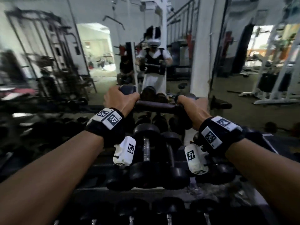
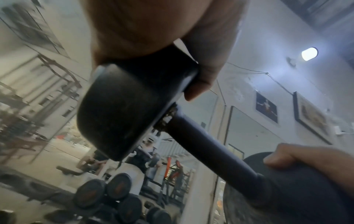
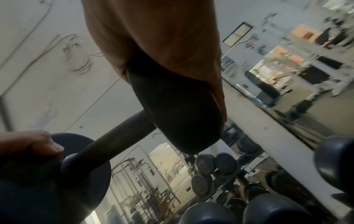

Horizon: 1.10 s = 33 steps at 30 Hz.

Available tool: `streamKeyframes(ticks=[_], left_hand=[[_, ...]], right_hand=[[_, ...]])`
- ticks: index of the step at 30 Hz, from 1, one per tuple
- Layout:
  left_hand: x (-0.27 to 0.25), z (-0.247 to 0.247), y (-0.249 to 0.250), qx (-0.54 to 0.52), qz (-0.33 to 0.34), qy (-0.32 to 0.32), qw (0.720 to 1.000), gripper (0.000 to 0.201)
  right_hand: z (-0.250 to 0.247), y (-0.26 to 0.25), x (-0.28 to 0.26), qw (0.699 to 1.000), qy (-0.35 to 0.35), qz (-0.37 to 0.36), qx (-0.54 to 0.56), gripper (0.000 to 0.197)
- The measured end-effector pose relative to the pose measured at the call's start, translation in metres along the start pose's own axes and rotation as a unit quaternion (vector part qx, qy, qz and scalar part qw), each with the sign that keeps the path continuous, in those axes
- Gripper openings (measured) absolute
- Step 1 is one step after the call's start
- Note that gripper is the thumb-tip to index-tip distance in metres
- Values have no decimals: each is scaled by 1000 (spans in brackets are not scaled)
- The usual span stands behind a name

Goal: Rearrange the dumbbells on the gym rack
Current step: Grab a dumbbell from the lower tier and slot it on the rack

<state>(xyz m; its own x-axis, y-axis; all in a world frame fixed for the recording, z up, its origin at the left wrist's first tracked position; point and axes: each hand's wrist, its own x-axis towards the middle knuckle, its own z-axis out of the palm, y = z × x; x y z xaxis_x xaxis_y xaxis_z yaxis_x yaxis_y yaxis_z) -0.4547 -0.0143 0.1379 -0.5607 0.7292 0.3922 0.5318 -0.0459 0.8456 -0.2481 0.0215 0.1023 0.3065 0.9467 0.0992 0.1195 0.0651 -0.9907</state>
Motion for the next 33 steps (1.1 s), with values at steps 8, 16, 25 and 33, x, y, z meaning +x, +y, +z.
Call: streamKeyframes(ticks=[8,16,25,33], left_hand=[[-26,-88,-60,33,-116,114,986,30],[-15,-151,-146,58,-208,185,959,46],[23,-182,-268,32,-364,206,908,76],[57,-201,-360,-32,-478,219,850,71]], right_hand=[[86,-19,-35,977,-168,-95,-85,54],[201,-18,-67,938,-257,-162,-165,35],[358,5,-86,874,-344,-194,-282,24],[496,39,-100,801,-413,-213,-377,46]])
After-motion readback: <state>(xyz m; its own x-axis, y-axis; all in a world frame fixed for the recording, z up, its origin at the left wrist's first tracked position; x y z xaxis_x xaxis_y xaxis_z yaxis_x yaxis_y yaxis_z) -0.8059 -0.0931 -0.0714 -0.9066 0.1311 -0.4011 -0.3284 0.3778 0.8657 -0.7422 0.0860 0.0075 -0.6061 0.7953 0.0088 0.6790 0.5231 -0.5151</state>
